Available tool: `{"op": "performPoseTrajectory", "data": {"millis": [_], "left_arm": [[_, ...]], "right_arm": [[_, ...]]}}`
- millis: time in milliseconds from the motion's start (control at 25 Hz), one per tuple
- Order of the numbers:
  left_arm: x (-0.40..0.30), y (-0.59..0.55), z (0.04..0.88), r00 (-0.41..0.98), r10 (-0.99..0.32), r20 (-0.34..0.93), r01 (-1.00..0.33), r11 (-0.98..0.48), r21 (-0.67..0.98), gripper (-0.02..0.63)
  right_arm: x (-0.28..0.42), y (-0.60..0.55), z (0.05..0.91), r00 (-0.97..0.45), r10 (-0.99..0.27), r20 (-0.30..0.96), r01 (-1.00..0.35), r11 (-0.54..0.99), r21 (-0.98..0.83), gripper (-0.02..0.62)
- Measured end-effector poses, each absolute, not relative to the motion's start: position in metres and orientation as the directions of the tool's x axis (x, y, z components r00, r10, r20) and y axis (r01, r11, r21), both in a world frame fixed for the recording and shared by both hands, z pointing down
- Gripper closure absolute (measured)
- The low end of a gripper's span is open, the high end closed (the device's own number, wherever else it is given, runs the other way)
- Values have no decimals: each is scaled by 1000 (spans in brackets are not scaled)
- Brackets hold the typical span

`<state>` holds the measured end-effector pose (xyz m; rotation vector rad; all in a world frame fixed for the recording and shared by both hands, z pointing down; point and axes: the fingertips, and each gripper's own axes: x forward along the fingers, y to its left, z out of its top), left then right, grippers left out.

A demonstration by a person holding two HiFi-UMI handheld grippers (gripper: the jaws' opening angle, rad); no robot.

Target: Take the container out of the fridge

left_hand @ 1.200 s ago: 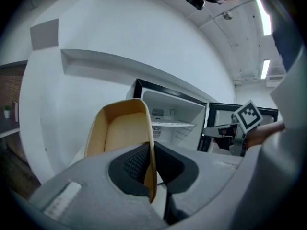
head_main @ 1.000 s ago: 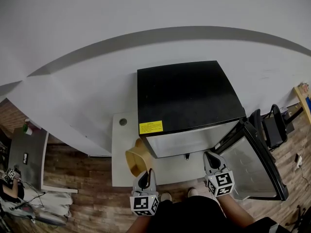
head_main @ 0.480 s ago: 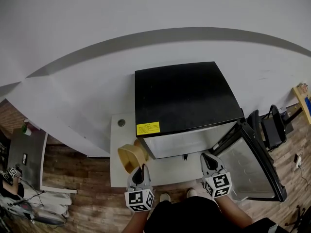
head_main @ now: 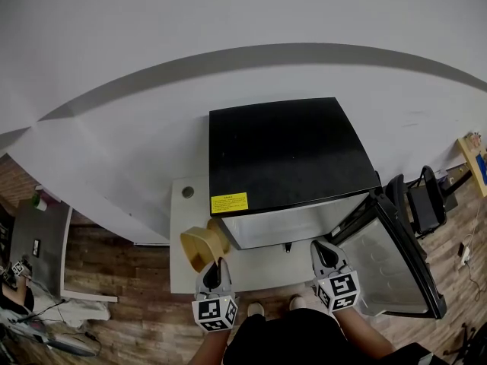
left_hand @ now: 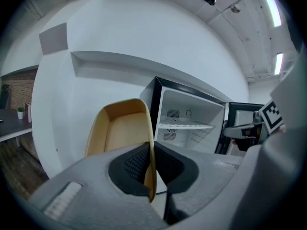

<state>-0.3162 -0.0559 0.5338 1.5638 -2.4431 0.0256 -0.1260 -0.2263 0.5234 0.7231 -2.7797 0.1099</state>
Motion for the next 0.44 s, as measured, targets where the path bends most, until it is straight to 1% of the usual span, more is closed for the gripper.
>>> {"op": "performPoseTrajectory", "data": {"millis": [440], "left_arm": [[-318,-55,534,-414,-886,208,-888,443,120,580]], "right_arm": [[-127,-230,520,-843,-464,272,-489,872,-31,600]]}}
